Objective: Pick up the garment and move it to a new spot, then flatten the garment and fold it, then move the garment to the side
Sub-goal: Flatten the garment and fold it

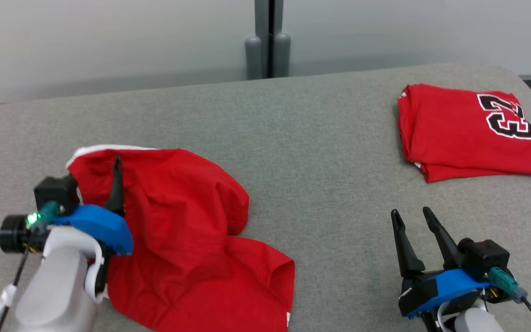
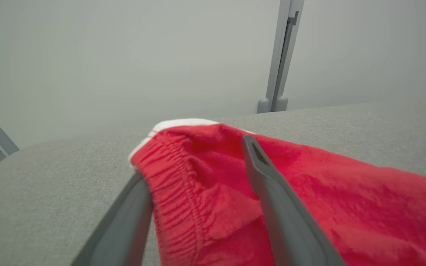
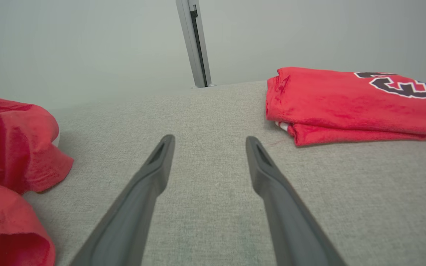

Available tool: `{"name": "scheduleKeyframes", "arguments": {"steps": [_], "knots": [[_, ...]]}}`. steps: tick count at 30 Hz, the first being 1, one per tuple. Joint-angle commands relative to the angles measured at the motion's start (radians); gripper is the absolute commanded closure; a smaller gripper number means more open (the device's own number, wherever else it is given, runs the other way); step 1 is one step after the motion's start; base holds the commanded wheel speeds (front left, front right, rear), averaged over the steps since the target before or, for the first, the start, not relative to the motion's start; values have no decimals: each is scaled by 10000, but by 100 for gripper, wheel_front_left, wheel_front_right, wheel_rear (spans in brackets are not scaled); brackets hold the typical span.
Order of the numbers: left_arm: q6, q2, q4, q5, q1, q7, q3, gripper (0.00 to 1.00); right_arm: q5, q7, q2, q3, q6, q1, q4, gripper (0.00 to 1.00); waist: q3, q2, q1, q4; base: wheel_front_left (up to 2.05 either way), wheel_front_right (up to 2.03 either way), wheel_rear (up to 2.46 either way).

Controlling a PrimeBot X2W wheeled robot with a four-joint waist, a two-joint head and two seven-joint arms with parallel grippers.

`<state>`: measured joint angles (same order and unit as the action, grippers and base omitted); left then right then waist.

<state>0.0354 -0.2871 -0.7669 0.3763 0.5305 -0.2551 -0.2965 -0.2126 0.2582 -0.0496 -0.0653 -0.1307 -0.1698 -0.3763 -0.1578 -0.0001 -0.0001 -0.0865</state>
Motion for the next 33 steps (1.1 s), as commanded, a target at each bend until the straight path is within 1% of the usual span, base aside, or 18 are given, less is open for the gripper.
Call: {"name": "scheduleKeyframes", "arguments": {"steps": [1,7,14,19,22,26,30,33], "knots": [[-6,-29,81,-33,-343,-36,-2,0,69,63,-18,41,-2,150,-17,0,81,1,1,102,0,0,0],[-116,47,776,-12,-1401,-90,-81,0,128,56,-19,171,-2,342,-26,0,372,1,1,587,0,0,0],[-92,200,1159,177,-2326,75,-258,0,140,-2,-21,120,-2,488,-5,0,569,1,1,957,0,0,0],[-307,274,1703,255,-2940,-36,-129,0,106,-37,-21,108,-2,562,21,0,716,1,1,1121,0,0,0],[-532,283,2386,79,-3303,-100,90,0,122,-41,-19,150,-2,670,77,0,771,1,1,1262,0,0,0],[-807,328,3947,-327,-3918,-102,819,0,135,-48,-19,227,-2,787,104,0,815,1,1,1456,0,0,0],[-979,561,5520,-983,-4689,-106,1604,0,125,-81,-21,269,-2,866,140,0,884,1,1,1580,0,0,0],[-916,809,6330,-1418,-5258,-103,2110,0,122,-99,-21,292,-2,939,156,0,938,1,1,1635,0,0,0]]}}
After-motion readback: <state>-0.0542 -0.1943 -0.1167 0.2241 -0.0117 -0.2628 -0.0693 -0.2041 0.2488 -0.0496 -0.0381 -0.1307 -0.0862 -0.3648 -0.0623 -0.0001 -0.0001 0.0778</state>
